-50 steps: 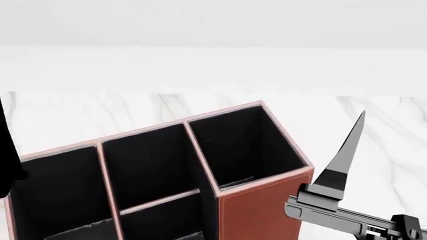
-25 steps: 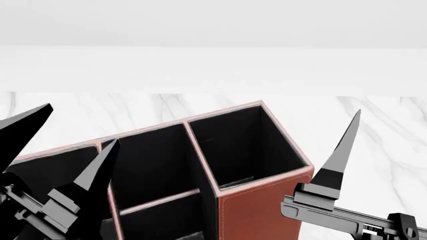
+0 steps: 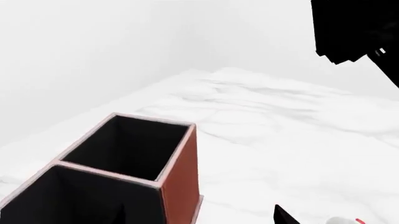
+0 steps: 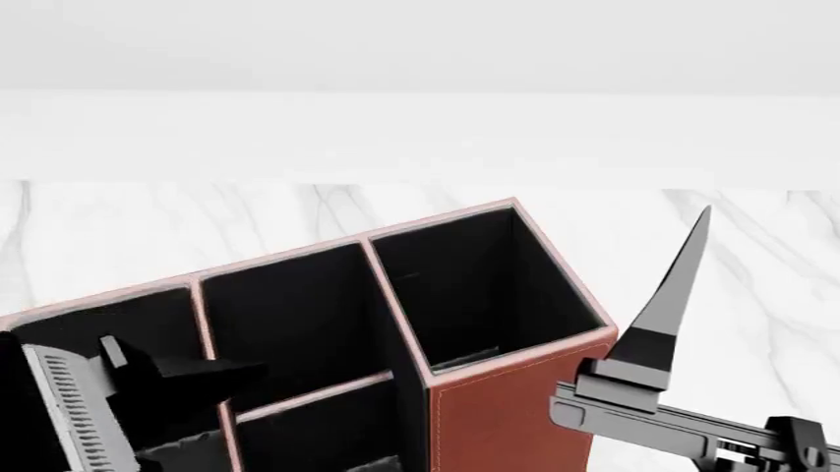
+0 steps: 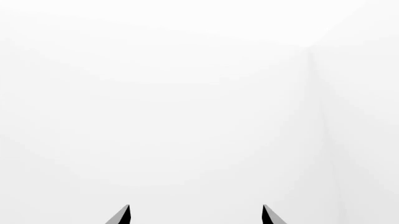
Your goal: Pick up the book and place it in the front compartment of the caddy.
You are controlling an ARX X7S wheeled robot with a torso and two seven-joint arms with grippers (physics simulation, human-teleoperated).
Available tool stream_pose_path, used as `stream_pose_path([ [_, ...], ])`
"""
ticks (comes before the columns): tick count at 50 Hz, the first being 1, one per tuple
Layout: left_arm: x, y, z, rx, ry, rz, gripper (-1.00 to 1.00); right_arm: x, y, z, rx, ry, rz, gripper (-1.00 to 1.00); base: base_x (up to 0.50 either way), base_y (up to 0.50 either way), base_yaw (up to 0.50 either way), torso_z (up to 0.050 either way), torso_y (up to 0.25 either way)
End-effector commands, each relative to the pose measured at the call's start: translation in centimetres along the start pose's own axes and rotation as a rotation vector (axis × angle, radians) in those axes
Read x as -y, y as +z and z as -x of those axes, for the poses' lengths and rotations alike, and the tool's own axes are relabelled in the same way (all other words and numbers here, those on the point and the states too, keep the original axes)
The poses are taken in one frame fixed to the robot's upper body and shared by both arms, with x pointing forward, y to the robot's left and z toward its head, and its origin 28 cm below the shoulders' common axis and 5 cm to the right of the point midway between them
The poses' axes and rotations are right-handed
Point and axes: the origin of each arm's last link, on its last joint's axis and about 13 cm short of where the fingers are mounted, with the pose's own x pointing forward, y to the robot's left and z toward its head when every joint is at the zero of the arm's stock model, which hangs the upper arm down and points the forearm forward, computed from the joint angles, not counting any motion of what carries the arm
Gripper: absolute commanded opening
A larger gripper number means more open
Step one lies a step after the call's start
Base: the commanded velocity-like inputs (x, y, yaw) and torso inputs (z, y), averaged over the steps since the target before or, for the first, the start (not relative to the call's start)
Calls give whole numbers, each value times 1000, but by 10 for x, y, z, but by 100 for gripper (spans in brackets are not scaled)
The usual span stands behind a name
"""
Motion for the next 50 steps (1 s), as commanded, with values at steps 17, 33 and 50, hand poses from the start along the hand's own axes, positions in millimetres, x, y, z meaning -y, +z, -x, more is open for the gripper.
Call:
stream_pose_path([
  [17, 13, -2, -10, -322, -141, -163, 100, 3, 6, 0, 16, -10, -3, 100, 0, 0, 0, 0, 0],
  [33, 18, -15, -15, -436, -187, -184, 100, 3, 5, 0, 11, -11, 8, 100, 0, 0, 0, 0, 0],
  [50, 22, -33, -29, -509, -172, -182, 100, 3, 4, 0, 10, -10, 8, 100, 0, 0, 0, 0, 0],
])
